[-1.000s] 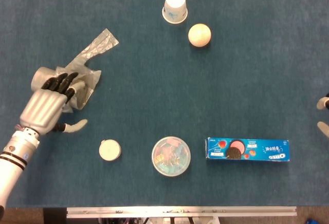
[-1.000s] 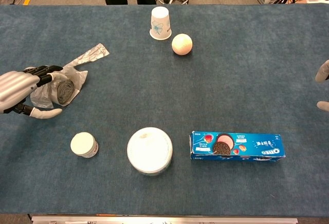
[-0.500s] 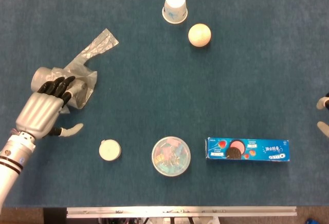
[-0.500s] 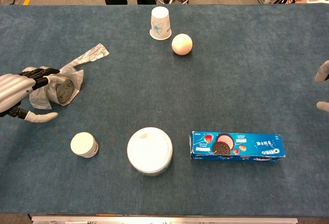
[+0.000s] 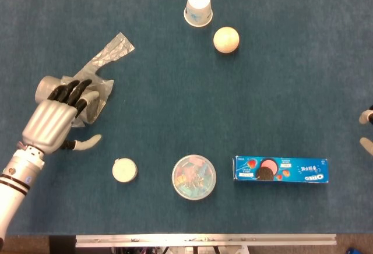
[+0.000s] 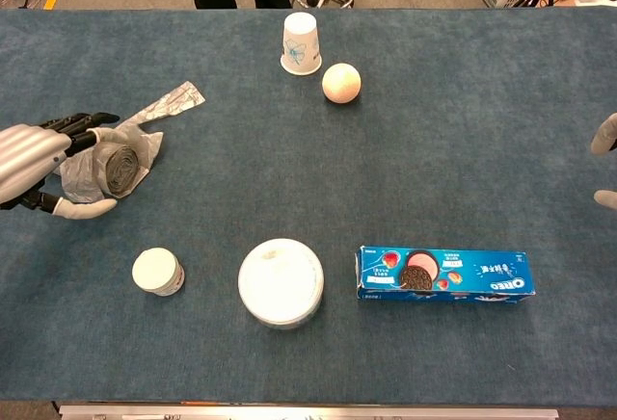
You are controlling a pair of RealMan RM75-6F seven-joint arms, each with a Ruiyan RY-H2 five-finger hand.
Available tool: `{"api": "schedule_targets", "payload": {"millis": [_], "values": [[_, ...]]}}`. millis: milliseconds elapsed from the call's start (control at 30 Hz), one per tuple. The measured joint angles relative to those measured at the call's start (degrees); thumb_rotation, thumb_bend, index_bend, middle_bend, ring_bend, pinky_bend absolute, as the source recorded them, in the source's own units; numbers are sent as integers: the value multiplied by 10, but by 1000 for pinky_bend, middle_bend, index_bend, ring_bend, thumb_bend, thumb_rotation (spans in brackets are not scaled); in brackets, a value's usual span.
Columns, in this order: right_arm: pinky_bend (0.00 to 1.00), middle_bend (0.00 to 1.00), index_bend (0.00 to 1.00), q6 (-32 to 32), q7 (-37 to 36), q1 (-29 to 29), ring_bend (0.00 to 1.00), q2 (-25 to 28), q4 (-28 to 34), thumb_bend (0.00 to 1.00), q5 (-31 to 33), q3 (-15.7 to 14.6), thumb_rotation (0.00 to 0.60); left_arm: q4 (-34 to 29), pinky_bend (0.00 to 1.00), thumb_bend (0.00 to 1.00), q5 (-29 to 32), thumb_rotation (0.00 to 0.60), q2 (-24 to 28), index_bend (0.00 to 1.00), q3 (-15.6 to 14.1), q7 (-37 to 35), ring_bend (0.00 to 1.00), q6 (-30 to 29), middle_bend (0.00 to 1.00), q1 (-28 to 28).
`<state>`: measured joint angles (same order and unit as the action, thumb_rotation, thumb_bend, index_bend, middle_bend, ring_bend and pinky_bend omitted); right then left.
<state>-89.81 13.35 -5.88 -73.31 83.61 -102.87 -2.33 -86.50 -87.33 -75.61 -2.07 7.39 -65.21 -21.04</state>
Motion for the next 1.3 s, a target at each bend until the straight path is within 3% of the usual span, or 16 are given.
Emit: {"api": "schedule_targets", "payload": {"millis": [800, 1033, 1300], "values": [[488, 542, 514, 1, 0, 0, 365, 0, -1, 73, 0, 0, 600, 14, 117, 223, 74, 223, 1, 253, -9, 69, 87, 58, 141, -3], [488, 542, 514, 0, -1, 0, 365, 1, 0, 73, 0, 0, 600, 11, 134, 223, 44, 251, -3, 262, -6, 56, 107, 23, 166, -1], [487, 542, 514, 2, -1, 0, 366, 0, 0, 73, 0, -1, 600, 2, 156, 222, -9, 341, 5, 275, -7, 30, 108, -35, 169, 8]]}}
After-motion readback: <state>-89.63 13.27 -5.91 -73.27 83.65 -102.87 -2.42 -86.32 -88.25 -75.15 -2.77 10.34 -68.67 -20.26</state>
